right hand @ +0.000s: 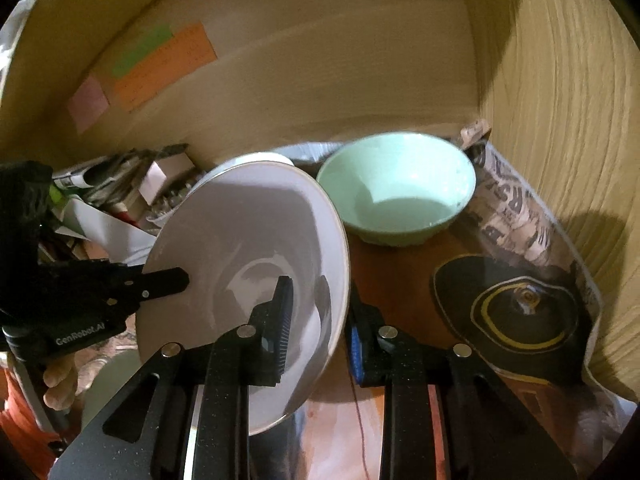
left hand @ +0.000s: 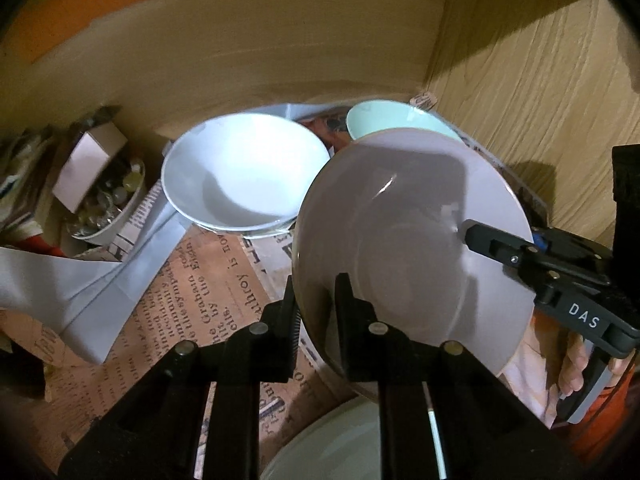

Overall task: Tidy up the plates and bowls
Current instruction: 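Lift the pink bowl with both tools and carry it over the plate stack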

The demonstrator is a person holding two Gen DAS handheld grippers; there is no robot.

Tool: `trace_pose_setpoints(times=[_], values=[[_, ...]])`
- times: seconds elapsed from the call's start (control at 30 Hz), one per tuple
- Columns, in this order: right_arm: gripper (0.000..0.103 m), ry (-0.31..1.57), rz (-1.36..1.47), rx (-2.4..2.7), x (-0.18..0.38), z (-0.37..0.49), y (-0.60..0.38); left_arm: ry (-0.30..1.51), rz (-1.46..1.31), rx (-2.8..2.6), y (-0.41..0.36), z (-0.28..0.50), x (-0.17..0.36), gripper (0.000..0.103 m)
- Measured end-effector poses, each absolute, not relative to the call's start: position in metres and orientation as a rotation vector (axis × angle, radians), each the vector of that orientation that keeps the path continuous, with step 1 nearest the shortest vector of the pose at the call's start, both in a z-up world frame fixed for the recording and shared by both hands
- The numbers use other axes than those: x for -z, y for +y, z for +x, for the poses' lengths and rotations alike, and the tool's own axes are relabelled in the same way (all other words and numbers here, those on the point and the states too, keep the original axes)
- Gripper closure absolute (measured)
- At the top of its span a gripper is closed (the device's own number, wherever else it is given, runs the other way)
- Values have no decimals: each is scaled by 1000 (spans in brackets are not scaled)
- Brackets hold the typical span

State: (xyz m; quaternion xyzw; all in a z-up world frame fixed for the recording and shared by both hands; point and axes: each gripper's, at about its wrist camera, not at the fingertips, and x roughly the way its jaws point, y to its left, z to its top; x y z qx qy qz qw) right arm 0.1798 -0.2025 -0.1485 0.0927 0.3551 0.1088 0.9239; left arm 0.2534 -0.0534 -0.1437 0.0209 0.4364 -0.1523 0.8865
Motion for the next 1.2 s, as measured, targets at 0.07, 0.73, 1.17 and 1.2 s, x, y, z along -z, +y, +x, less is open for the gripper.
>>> trace_pose_setpoints(times=[0.07, 0.73, 1.17, 1.2], values=[[81, 709, 177, -222, 142, 175, -199, 894, 40, 304, -52, 249, 139, 88], [81, 604, 130, -304, 108, 142, -157, 756, -42, 241, -13, 195, 104, 87], [81, 603, 118, -377, 108, 131, -121, 710, -74, 175, 14, 160, 103, 87], [81, 603, 117, -381, 108, 130, -118, 708, -76, 171, 16, 157, 104, 87]])
